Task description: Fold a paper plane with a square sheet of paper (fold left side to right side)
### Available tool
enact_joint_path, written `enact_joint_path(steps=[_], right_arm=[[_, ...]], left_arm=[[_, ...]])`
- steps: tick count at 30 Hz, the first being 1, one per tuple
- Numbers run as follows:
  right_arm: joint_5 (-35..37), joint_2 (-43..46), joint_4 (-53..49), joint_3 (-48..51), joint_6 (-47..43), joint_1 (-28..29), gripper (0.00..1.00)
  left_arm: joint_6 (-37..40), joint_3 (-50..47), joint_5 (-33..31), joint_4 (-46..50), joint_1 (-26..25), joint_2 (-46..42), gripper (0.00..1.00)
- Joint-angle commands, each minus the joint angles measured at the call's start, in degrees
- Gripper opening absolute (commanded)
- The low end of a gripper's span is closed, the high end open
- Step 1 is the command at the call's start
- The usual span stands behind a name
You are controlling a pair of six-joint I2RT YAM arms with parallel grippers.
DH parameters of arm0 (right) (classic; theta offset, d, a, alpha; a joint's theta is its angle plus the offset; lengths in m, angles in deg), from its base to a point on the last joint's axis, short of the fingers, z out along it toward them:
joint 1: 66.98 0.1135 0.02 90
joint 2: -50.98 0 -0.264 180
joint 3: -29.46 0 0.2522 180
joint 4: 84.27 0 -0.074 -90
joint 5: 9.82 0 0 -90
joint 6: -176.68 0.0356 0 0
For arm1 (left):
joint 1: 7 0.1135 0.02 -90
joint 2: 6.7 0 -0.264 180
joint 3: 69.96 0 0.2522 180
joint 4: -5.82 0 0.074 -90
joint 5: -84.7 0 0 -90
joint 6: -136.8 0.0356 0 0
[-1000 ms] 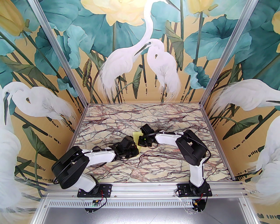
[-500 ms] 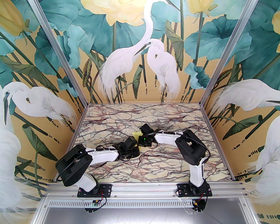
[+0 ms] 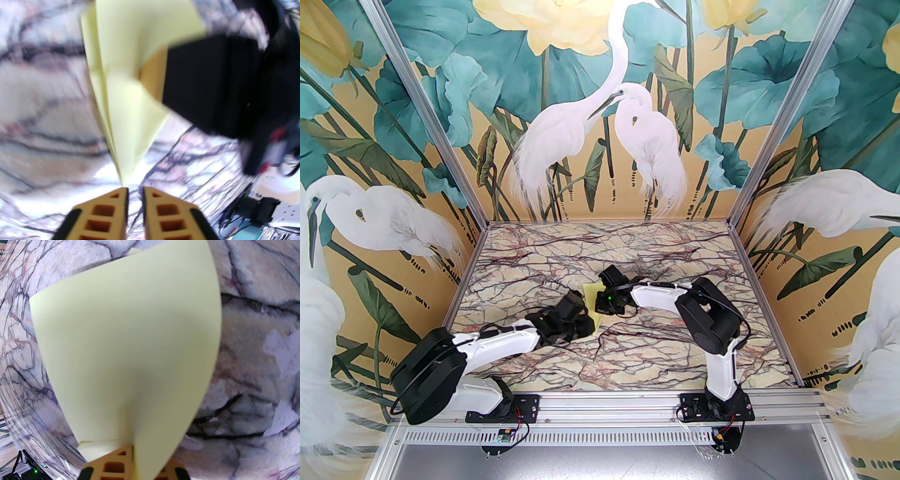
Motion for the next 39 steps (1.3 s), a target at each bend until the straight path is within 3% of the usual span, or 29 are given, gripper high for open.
enact_joint_path(steps=[1, 9, 20, 30, 32, 34, 39], right_arm=[[1.36, -0.15, -2.07, -0.59, 0.25, 0.19, 0.00], [1.43, 0.11, -2.24, -0.57, 0.45, 0.27, 0.00], [1.16, -0.15, -2.24, -0.75, 0.34, 0.17, 0.00], [1.28, 0.00, -2.33, -0.81, 0.27, 0.19, 0.00], [1.31, -0.14, -2.42, -0.84, 0.38, 0.26, 0.00], [1.29, -0.16, -2.29, -0.77, 0.40, 0.19, 0.00], [1.34, -0.48, -2.29, -0.79, 0.43, 0.19, 0.00]], left_arm=[[1.21, 0.59, 2.93, -2.58, 3.84, 0.67, 0.26], [0.43, 0.92, 8.44, -11.83, 8.18, 8.98, 0.29], [0.72, 2.67, 8.58, -13.85, 8.48, 12.71, 0.29], [0.88, 3.56, 7.25, -11.85, 8.54, 14.98, 0.20], [1.03, 3.28, 7.25, -11.72, 8.54, 14.26, 0.24], [1.18, 2.92, 7.31, -11.69, 8.55, 13.11, 0.36], [1.12, 1.82, 7.72, -12.14, 8.54, 9.94, 0.43]])
